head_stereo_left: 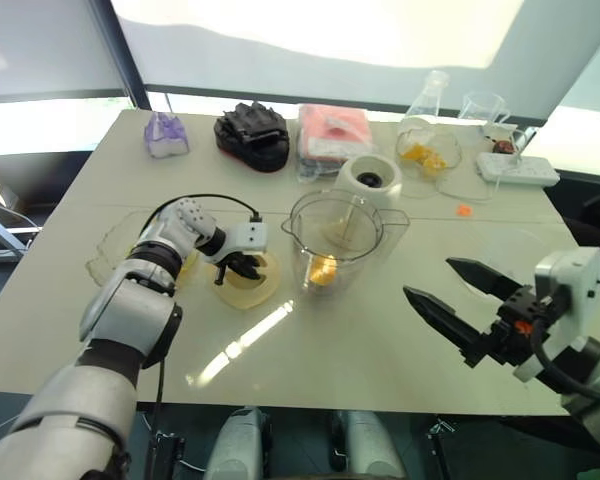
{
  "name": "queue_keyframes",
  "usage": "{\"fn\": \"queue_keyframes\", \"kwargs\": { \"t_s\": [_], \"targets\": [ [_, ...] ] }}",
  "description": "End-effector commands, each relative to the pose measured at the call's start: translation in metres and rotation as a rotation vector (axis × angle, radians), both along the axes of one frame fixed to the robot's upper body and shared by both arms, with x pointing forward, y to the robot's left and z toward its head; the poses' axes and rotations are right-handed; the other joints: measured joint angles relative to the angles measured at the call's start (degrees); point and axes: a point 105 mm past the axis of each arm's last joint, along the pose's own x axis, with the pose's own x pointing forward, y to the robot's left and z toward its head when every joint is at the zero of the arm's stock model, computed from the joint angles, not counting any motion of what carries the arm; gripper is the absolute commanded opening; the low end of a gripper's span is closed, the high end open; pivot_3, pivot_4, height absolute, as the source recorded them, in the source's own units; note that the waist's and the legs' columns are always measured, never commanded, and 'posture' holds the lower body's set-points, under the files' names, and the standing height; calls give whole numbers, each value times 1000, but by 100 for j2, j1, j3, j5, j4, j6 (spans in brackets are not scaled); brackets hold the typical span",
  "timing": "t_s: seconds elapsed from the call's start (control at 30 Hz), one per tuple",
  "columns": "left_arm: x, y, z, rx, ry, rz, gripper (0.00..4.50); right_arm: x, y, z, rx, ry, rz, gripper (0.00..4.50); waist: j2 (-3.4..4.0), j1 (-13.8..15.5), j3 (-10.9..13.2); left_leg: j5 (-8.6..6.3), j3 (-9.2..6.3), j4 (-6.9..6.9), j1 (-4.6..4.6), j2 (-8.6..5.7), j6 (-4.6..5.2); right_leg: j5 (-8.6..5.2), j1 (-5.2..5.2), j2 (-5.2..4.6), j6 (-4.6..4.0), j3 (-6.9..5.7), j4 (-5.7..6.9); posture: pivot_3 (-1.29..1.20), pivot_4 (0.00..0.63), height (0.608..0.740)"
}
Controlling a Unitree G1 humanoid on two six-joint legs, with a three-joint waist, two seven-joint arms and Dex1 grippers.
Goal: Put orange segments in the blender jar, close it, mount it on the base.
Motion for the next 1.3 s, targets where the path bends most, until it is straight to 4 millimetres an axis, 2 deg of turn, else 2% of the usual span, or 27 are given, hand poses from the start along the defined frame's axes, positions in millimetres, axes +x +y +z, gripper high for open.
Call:
{"fn": "queue_keyframes", "kwargs": {
  "t_s": [0.03,0.1,0.2,0.23,0.33,0.5,0.63,0.73,0.87,1.0,1.2,1.3],
  "targets": [
    [11,0,38,-91,-60,10,252,3,-2,-3,-22,-1,1,4500,-4,1,2,0,0,1,-2,0,0,0,-2,0,0,0,0,0,150,740],
    [15,-3,69,-164,-105,-15,252,5,-4,-7,-21,10,-5,4500,-20,4,12,0,-2,1,-12,0,0,0,-11,1,0,-1,0,0,150,740],
    [17,-5,91,-207,-141,-34,252,5,-4,-9,-15,12,-7,4500,-22,21,13,0,-6,1,-29,-3,0,1,-24,1,2,-3,1,0,150,740],
    [17,-4,112,-225,-176,-59,252,6,-5,-12,-12,17,-6,4500,-21,20,12,0,-6,1,-30,-4,0,2,-23,0,4,-3,0,0,150,740],
    [13,-1,158,-246,-262,-125,252,10,-6,-19,-8,30,-6,4500,-23,-1,14,-4,-2,1,-32,-6,6,9,-23,-1,17,-3,-5,0,150,740],
    [16,-7,202,-280,-389,-118,252,15,-10,-27,-19,43,-2,4500,-21,10,13,-6,3,1,-28,-6,10,8,-24,0,15,-2,-4,0,150,740],
    [20,-24,245,-404,-449,-52,252,20,-16,-31,-38,43,-32,4500,-26,20,16,-5,-3,4,-30,-7,9,7,-23,2,15,-3,-2,0,150,740],
    [3,-50,269,-517,-349,-140,252,27,-24,-32,-52,36,-82,4500,-26,13,16,-5,-3,13,-38,-8,10,8,-23,2,20,-4,-3,0,150,740],
    [-15,-80,274,-532,-254,-273,252,36,-26,-29,-65,10,-95,4500,-19,3,13,-10,3,21,-42,-13,18,4,-24,1,17,-1,-6,0,150,740],
    [-23,-110,255,-428,-204,-359,252,48,-26,-24,-54,-13,-123,4500,-18,-6,15,-10,-2,24,-39,-10,18,-2,-26,10,5,-1,6,0,150,740],
    [-30,-136,234,-346,-76,-373,252,61,-19,-18,-46,-55,-128,4500,-10,-6,17,-10,-8,31,-40,-10,18,-3,-28,13,1,0,11,0,150,740],
    [-32,-142,223,-306,-45,-383,252,65,-11,-20,-42,-70,-112,4500,-9,-3,16,-11,-10,31,-54,-10,19,-3,-40,14,2,0,11,0,150,740]
  ]
}}
